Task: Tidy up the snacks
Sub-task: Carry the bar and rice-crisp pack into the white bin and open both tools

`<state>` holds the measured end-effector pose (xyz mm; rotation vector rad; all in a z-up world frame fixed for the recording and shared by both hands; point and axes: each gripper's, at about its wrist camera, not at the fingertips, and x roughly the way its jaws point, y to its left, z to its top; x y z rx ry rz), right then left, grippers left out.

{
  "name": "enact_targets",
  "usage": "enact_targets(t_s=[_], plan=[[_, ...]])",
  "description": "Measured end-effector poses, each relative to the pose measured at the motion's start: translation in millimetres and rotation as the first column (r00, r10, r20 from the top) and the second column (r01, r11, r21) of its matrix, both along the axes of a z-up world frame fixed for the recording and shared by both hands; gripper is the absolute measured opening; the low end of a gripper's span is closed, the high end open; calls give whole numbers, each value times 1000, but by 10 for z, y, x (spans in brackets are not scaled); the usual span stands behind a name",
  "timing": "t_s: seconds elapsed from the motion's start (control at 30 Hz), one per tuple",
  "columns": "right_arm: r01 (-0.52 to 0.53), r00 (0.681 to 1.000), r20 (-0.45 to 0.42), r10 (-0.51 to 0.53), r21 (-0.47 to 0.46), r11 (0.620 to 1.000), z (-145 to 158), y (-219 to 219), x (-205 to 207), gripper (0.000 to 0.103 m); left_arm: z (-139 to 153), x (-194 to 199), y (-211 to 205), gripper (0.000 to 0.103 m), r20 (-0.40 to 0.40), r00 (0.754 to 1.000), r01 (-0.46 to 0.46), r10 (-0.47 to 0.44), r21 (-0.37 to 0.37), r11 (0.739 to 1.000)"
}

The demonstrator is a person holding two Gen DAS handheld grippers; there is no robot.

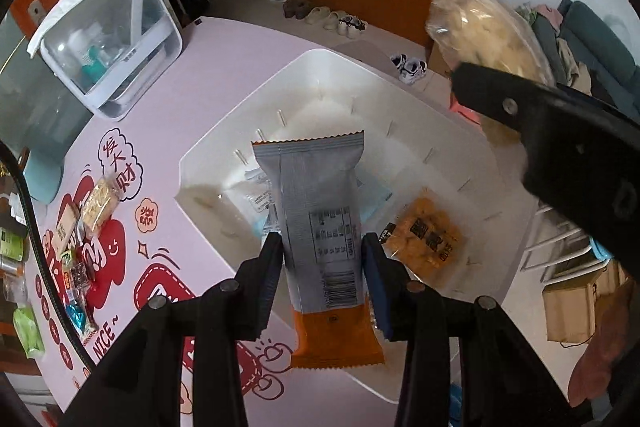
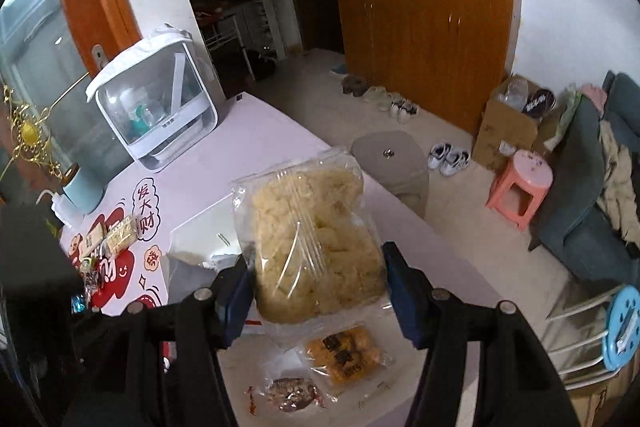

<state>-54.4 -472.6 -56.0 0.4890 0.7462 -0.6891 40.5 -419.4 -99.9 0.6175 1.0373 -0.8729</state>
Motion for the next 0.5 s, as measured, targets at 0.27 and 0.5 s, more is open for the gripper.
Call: enact_targets(t_s=[0.27, 0.5], plan=[[-4, 1000, -2, 4, 91, 996, -176, -35, 68, 64, 8, 21, 25, 89, -1, 1000, 9, -9, -20, 1000], [-24, 1000, 5, 24, 97, 995, -189, 47, 80, 82, 1, 24, 187, 89, -13, 1000, -15, 15, 5, 1000]])
